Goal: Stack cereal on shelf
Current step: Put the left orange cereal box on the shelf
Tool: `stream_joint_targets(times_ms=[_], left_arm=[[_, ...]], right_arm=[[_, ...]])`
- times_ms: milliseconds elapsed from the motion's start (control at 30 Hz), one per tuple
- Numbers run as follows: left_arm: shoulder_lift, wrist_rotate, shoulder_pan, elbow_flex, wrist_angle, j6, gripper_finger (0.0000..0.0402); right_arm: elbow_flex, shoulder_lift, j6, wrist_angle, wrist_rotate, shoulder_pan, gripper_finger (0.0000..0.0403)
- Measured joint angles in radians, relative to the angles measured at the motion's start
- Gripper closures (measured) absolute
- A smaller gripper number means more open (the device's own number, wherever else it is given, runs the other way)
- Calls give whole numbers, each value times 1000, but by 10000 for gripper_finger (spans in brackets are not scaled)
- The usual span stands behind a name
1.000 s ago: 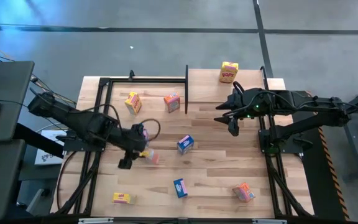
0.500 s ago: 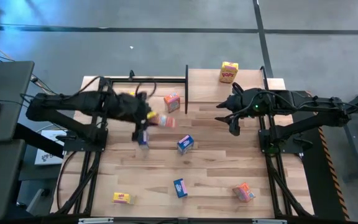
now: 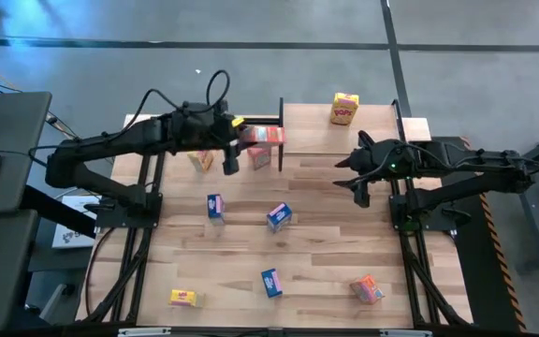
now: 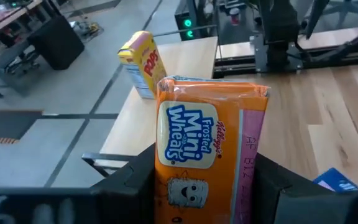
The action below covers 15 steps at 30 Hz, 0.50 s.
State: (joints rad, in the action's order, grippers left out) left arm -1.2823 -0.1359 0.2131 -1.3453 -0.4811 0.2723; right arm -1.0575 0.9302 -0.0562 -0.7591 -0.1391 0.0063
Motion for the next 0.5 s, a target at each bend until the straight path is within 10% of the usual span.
stream_joint_targets(times_ms=[500], left_arm=[[-179, 106, 124, -88, 160, 45, 250]], right_arm=[[211, -183, -74, 88, -16, 0, 176]])
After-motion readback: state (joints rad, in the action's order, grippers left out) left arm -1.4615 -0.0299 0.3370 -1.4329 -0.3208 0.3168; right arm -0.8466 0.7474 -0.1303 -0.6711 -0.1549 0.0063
